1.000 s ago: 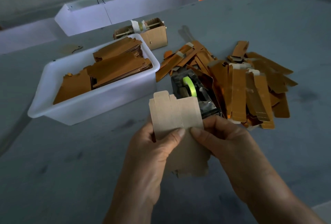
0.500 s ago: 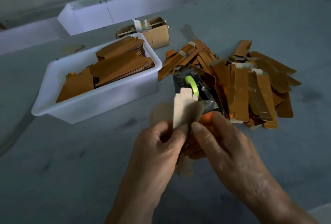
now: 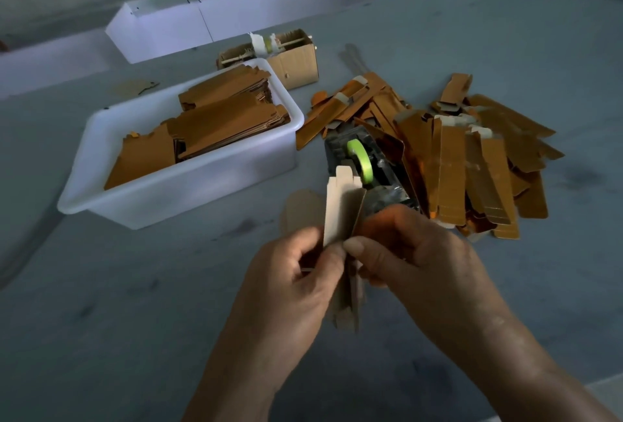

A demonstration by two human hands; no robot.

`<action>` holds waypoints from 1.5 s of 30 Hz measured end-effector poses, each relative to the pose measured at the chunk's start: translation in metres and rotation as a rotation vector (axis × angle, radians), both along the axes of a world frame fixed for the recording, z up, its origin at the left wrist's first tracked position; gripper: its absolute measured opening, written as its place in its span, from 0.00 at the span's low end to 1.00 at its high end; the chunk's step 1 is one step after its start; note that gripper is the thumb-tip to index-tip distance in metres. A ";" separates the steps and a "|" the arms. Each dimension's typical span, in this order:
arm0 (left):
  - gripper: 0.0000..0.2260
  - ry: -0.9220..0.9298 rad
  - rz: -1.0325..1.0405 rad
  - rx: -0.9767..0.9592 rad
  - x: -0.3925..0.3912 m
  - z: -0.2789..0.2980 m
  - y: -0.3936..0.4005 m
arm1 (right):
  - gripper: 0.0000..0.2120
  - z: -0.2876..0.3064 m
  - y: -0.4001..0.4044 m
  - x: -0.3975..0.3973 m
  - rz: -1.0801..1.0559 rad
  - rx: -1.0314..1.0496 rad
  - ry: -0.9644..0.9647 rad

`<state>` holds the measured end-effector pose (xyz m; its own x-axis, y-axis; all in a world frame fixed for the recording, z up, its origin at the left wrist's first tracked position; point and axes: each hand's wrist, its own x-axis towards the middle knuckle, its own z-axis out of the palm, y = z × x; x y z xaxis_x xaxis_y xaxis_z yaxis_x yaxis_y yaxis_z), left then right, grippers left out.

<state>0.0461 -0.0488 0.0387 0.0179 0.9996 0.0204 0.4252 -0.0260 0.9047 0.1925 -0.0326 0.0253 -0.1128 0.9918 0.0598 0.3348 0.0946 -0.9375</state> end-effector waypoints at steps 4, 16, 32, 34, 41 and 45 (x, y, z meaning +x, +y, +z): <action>0.12 -0.156 -0.197 -0.136 -0.006 0.003 -0.002 | 0.21 0.000 0.002 0.003 -0.040 -0.061 0.032; 0.09 -0.282 -0.119 -0.285 -0.007 0.000 0.002 | 0.17 -0.004 0.007 0.009 0.040 -0.146 0.019; 0.08 -0.191 0.292 0.025 0.017 -0.016 0.007 | 0.04 -0.011 0.005 0.000 -0.078 -0.215 0.354; 0.06 -0.200 0.303 0.028 0.020 -0.016 0.006 | 0.02 -0.011 0.004 0.000 -0.114 -0.203 0.372; 0.04 0.518 0.338 0.393 0.040 -0.007 0.000 | 0.07 -0.012 -0.001 -0.011 -0.202 -0.129 0.358; 0.20 0.935 0.256 0.341 0.057 -0.007 -0.010 | 0.04 -0.015 -0.005 -0.015 -0.191 -0.139 0.395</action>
<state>0.1029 -0.0585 0.0321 -0.0405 0.9192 0.3918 0.9850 -0.0292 0.1702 0.1779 -0.0374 0.0107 0.0779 0.9942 -0.0738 -0.0513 -0.0699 -0.9962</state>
